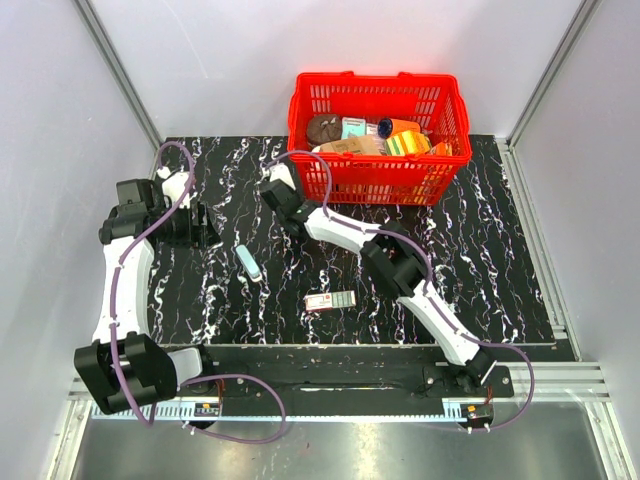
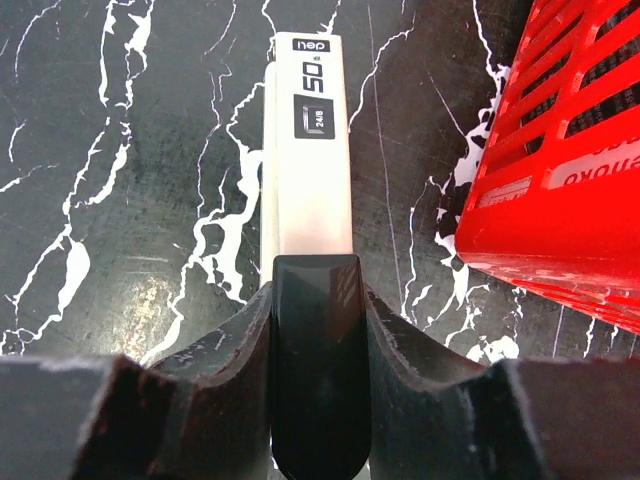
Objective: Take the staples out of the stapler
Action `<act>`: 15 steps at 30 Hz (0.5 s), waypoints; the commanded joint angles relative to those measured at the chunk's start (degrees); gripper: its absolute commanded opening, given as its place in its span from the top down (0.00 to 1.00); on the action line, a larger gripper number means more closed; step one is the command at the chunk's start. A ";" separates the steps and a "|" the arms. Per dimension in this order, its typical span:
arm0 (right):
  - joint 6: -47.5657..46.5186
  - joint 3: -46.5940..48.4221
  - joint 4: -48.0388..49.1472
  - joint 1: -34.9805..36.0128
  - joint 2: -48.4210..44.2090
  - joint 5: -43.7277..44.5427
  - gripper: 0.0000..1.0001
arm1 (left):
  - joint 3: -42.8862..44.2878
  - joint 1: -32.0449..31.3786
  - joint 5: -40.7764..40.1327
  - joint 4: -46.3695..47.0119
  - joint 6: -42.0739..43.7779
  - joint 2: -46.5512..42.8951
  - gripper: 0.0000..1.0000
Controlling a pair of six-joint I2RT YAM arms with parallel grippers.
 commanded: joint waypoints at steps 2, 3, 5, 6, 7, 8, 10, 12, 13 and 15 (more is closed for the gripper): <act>2.60 -4.36 1.44 -0.15 -5.47 -2.21 0.68 | -0.25 0.30 -0.31 1.95 1.52 -2.83 0.27; 3.22 -5.93 2.14 -0.06 -6.43 -2.12 0.71 | -0.42 0.30 -0.31 1.95 1.70 -3.09 0.27; 3.66 -10.58 5.03 0.29 -9.58 -2.12 0.76 | -0.68 0.13 -0.31 1.86 1.88 -3.62 0.27; 3.84 -13.13 6.79 0.55 -11.26 -2.29 0.79 | -0.77 0.30 -0.40 1.95 1.96 -3.89 0.27; 4.19 -16.03 8.54 0.90 -13.27 -2.21 0.81 | -1.04 0.22 -0.23 1.95 2.23 -3.89 0.27; 4.36 -18.58 9.69 1.34 -15.03 -1.86 0.83 | -1.04 0.22 -0.14 1.95 2.14 -4.06 0.27; 4.37 -22.45 10.41 2.40 -17.94 -0.98 0.84 | -1.39 0.13 0.21 1.95 2.14 -4.15 0.27; 4.80 -25.01 9.62 3.36 -20.58 0.07 0.85 | -1.56 0.22 0.82 1.95 1.97 -4.33 0.27; 4.98 -26.59 9.36 3.98 -21.89 0.60 0.85 | -1.57 0.22 1.26 1.95 1.70 -4.33 0.28; 6.03 -29.40 8.65 4.95 -24.27 1.31 0.85 | -1.91 0.22 1.97 2.12 1.26 -4.68 0.27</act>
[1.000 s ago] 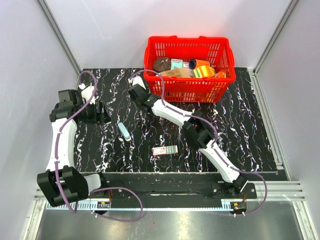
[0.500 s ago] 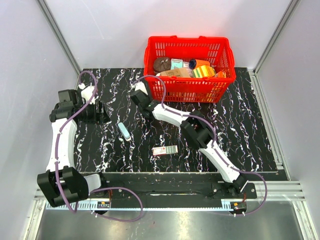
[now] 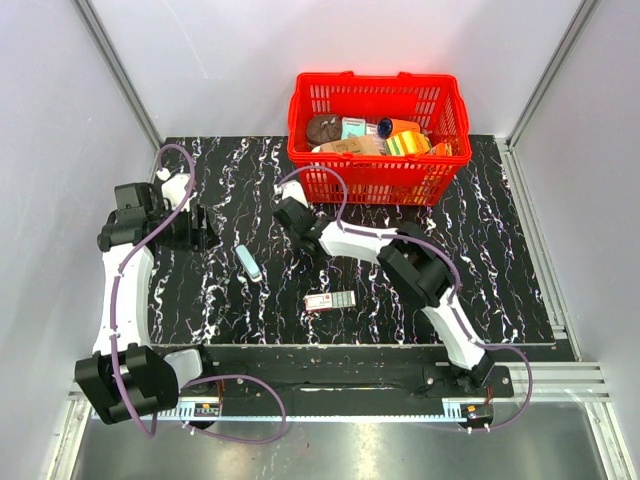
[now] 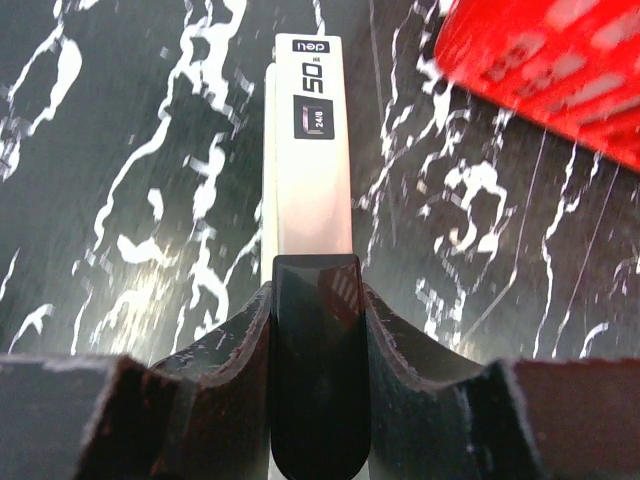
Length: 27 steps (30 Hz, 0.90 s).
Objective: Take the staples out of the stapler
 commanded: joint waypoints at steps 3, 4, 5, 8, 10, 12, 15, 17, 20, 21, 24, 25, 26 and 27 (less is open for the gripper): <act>5.67 -7.37 -0.90 4.32 -11.52 3.51 0.83 | -1.09 0.04 2.56 2.52 -0.60 -2.43 0.28; 7.34 -8.34 -2.05 4.76 -12.23 3.61 0.82 | -1.18 0.04 3.18 2.52 -0.60 -2.61 0.28; 8.83 -9.39 -3.19 5.11 -13.02 3.52 0.80 | -1.61 0.04 3.62 2.69 -0.51 -3.04 0.27; 12.26 -12.21 -5.30 6.43 -14.78 3.34 0.77 | -2.58 -0.31 3.53 3.05 0.10 -4.10 0.25; 13.76 -12.48 -7.06 7.13 -14.96 3.26 0.69 | -2.76 -0.40 3.18 2.87 0.63 -4.63 0.25; 14.99 -12.22 -8.91 7.22 -14.52 2.29 0.52 | -2.93 -0.40 2.74 2.61 1.16 -5.24 0.25; 15.97 -11.34 -10.84 7.31 -13.99 1.41 0.34 | -3.28 -0.40 3.35 2.26 1.77 -6.03 0.24; 15.97 -10.46 -11.99 7.22 -13.56 1.23 0.32 | -3.72 -0.40 3.88 2.25 2.04 -6.91 0.23; 16.14 -8.79 -13.40 7.22 -13.55 1.50 0.32 | -4.07 -0.40 3.97 2.25 2.48 -7.62 0.23; 16.23 -8.61 -13.31 7.22 -13.73 1.41 0.33 | -3.99 -0.49 3.89 2.25 2.56 -7.70 0.23; 16.49 -8.00 -13.75 7.22 -14.43 0.88 0.39 | -3.99 -0.40 3.62 1.82 3.01 -7.71 0.23; 16.58 -7.73 -14.01 7.22 -14.61 0.80 0.41 | -3.90 -0.40 3.79 1.73 3.09 -7.79 0.23; 16.67 -7.38 -14.45 7.22 -14.61 0.71 0.43 | -4.07 -0.40 3.88 1.81 3.18 -7.97 0.23; 16.76 -6.94 -14.89 7.22 -14.70 0.71 0.44 | -4.16 -0.40 3.71 1.82 3.09 -8.14 0.23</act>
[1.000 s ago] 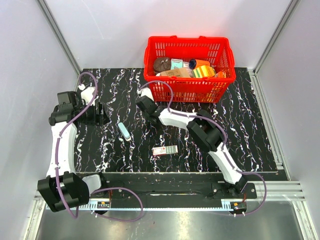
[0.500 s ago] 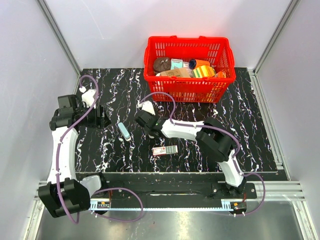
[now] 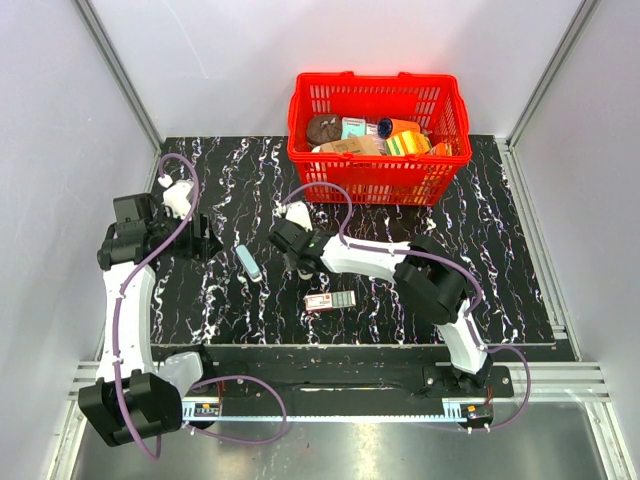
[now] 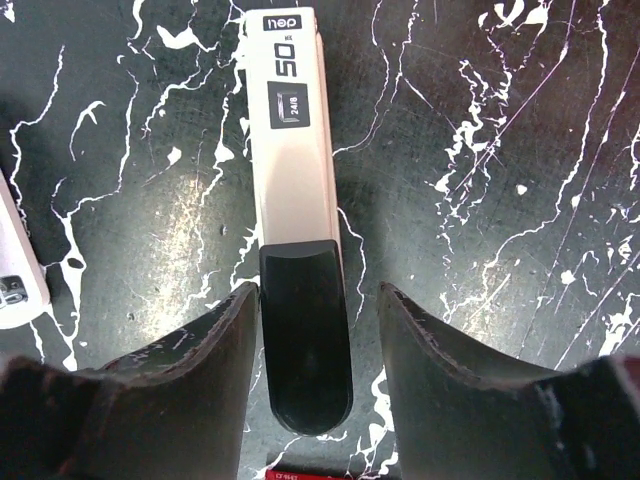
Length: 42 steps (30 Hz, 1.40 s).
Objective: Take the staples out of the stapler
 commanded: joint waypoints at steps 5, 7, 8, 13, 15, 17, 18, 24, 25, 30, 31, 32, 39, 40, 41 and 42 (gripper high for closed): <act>1.52 5.50 -3.62 0.08 -2.04 0.01 0.49 | -3.39 -1.45 0.36 5.89 0.53 -4.41 0.21; 1.52 6.29 -3.98 0.08 -1.25 -0.61 0.52 | -4.71 -4.08 -1.30 8.09 0.53 -6.35 0.18; 1.52 6.56 -4.41 -0.01 -0.81 -0.79 0.55 | -5.06 -5.31 -2.09 8.89 0.27 -6.97 0.16; 1.87 7.79 -5.56 -0.80 0.69 -2.45 0.66 | -4.89 -11.64 -4.29 10.21 -1.13 -5.66 0.16; 1.96 8.14 -6.34 -1.24 1.04 -3.24 0.67 | -4.80 -13.23 -4.83 10.47 -1.40 -4.08 0.16; 2.14 8.84 -7.57 -1.50 1.39 -3.60 0.66 | -4.89 -14.45 -4.91 11.44 -1.75 -3.46 0.16; 1.96 8.94 -7.75 -1.59 1.48 -3.69 0.64 | -4.89 -14.81 -5.00 11.79 -2.01 -3.02 0.15; 1.96 8.94 -8.19 -1.77 1.66 -4.57 0.58 | -4.63 -17.18 -6.84 12.68 -2.81 -1.70 0.07; 1.96 9.11 -8.11 -1.86 1.83 -4.83 0.58 | -4.19 -18.06 -7.98 11.80 -2.81 -1.00 0.07; 1.79 10.34 -8.72 -2.03 3.06 -5.71 0.58 | -5.24 -20.70 -9.92 13.72 -3.25 -2.22 0.05; 1.79 10.69 -8.98 -2.03 3.24 -5.36 0.58 | -5.41 -20.96 -10.01 13.90 -3.33 -2.40 0.04; 1.70 11.04 -9.25 -2.03 3.50 -5.18 0.59 | -5.41 -21.23 -9.84 13.90 -3.33 -2.40 0.04; 1.79 11.40 -9.78 -2.47 4.29 -5.00 0.63 | -5.50 -22.46 -11.25 13.99 -3.95 -1.17 0.07; 1.79 11.40 -9.86 -2.47 4.38 -5.01 0.63 | -5.76 -22.64 -11.16 14.25 -3.86 -1.43 0.07; 1.79 11.31 -9.78 -2.56 4.30 -5.18 0.63 | -5.94 -22.90 -11.07 14.52 -3.95 -1.61 0.08; 1.87 11.40 -9.95 -2.65 4.38 -5.62 0.63 | -6.20 -23.07 -11.15 14.78 -4.04 -1.87 0.08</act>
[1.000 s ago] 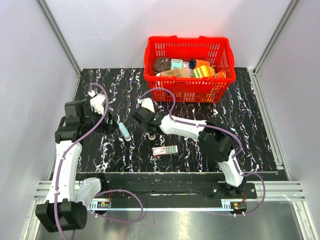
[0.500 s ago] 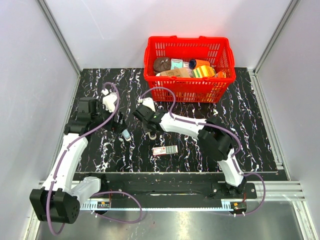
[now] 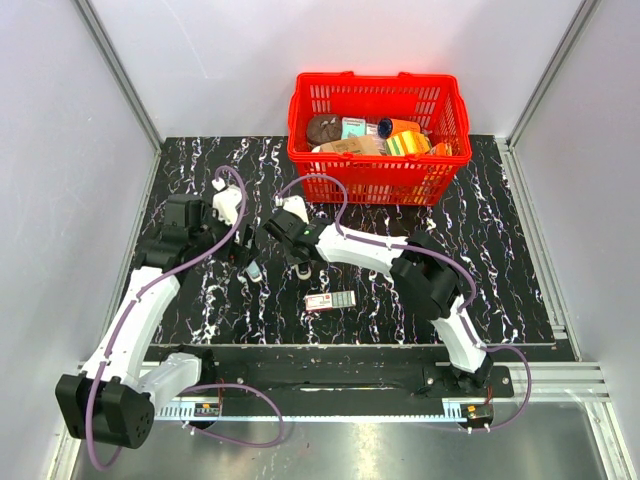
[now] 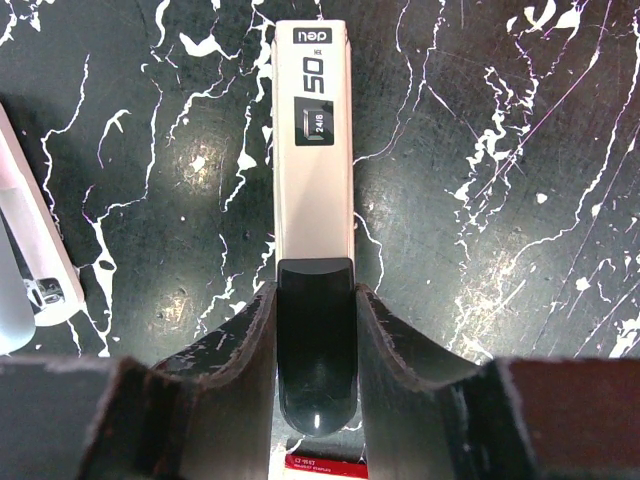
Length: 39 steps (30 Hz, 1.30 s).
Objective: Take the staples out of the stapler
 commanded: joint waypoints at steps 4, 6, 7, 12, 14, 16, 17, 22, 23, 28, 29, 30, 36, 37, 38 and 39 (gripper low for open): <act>1.15 2.98 -2.48 -1.45 2.25 -2.35 0.64 | -0.90 -1.02 -1.32 3.99 -0.98 -0.69 0.08; 1.42 2.81 -2.49 -1.45 2.25 -2.53 0.63 | -0.90 -1.11 -1.32 3.90 -0.80 -0.87 0.07; 1.51 2.55 -2.57 -1.45 2.25 -2.70 0.63 | -0.81 -1.11 -1.32 3.99 -0.80 -0.87 0.07; 1.68 2.37 -2.66 -1.45 2.51 -3.23 0.60 | -0.98 -1.11 -0.18 3.99 -1.24 -1.48 0.05; 1.77 2.20 -2.66 -1.54 2.51 -3.58 0.57 | -1.16 -1.11 0.26 4.34 -1.68 -1.83 0.04; 1.86 2.02 -2.57 -1.54 2.42 -3.49 0.53 | -1.42 -1.11 0.53 4.69 -1.86 -2.19 0.03; 1.86 1.93 -2.57 -1.62 2.42 -3.49 0.52 | -1.42 -1.02 0.53 4.78 -1.94 -2.27 0.03; 2.12 1.67 -2.57 -1.62 1.90 -3.49 0.58 | -0.98 -1.02 0.09 4.34 -2.12 -2.01 0.03; 2.21 1.58 -2.49 -1.62 1.64 -3.41 0.60 | -0.90 -1.11 0.09 4.25 -2.12 -1.92 0.03; 2.12 1.05 -2.05 -1.71 0.32 -3.32 0.77 | -1.16 -1.11 -0.18 4.17 -1.86 -2.01 0.04; 2.03 0.88 -2.05 -1.62 -0.03 -3.32 0.82 | -1.25 -1.11 -0.18 4.17 -1.77 -1.84 0.04; 2.12 0.53 -1.87 -1.71 -0.82 -3.14 0.87 | -1.42 -1.11 -0.26 4.17 -1.68 -1.58 0.06; 4.40 -7.36 6.10 -1.97 -10.39 0.19 1.00 | -1.42 -2.60 2.54 5.66 -5.02 2.47 0.23; 5.36 -9.65 9.61 -2.06 -12.24 0.11 1.00 | -1.34 -3.30 3.24 6.18 -5.63 3.08 0.25; 6.16 -12.37 12.60 -2.06 -14.43 0.02 1.00 | -1.42 -3.74 4.12 6.80 -6.42 3.43 0.25; 7.56 -15.35 15.50 -2.06 -16.02 0.02 1.00 | -1.51 -4.01 5.00 7.67 -6.77 3.61 0.26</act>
